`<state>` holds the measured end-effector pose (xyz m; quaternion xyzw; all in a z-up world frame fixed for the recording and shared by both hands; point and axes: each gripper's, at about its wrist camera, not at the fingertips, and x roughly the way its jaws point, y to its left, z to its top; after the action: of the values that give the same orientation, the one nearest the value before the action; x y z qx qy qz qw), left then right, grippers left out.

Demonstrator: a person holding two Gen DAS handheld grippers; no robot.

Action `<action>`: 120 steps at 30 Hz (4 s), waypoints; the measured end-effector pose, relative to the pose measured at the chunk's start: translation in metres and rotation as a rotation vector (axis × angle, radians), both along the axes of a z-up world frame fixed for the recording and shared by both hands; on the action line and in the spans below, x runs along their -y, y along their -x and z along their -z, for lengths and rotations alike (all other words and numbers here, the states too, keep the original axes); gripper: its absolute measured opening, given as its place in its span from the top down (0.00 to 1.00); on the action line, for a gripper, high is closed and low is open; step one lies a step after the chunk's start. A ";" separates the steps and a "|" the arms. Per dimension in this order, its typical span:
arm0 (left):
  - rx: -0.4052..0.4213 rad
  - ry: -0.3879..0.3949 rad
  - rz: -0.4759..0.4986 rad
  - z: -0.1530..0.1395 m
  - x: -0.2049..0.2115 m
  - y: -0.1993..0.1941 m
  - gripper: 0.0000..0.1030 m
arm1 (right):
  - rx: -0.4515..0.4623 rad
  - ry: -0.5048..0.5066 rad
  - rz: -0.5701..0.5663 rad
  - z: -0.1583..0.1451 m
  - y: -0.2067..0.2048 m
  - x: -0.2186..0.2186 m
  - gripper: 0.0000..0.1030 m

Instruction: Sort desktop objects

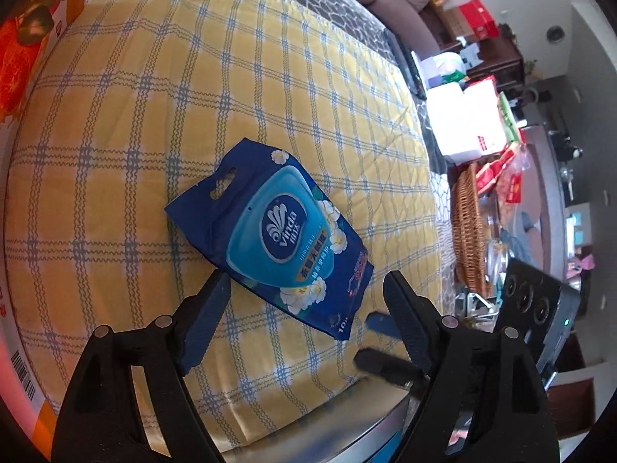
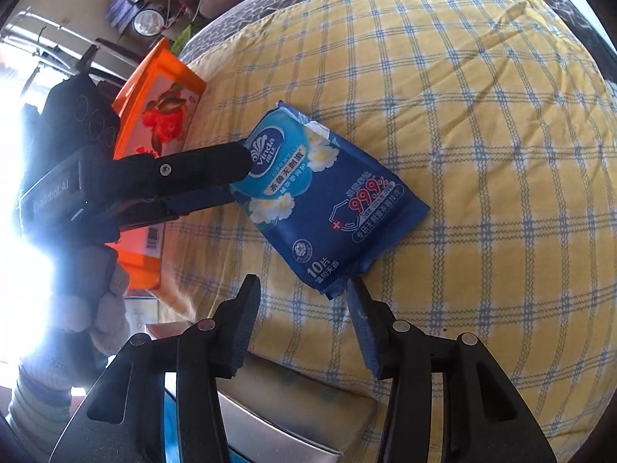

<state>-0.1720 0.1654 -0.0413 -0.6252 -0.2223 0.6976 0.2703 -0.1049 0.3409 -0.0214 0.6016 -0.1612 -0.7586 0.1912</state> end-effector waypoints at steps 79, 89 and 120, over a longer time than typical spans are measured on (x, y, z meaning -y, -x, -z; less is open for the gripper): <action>-0.271 -0.051 0.085 -0.140 0.022 -0.058 0.44 | -0.104 0.409 0.271 -0.094 -0.005 -0.003 0.53; -0.359 -0.089 0.053 -0.197 0.062 -0.066 0.44 | -0.184 0.399 0.215 -0.153 -0.005 0.026 0.53; -0.335 -0.091 -0.142 -0.147 0.234 0.002 0.44 | -0.140 0.374 0.021 -0.124 0.092 0.214 0.53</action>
<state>-0.1736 -0.0688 0.1053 -0.4703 -0.2490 0.7984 0.2818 -0.1965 0.1270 0.1024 0.4996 -0.2920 -0.7575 0.3023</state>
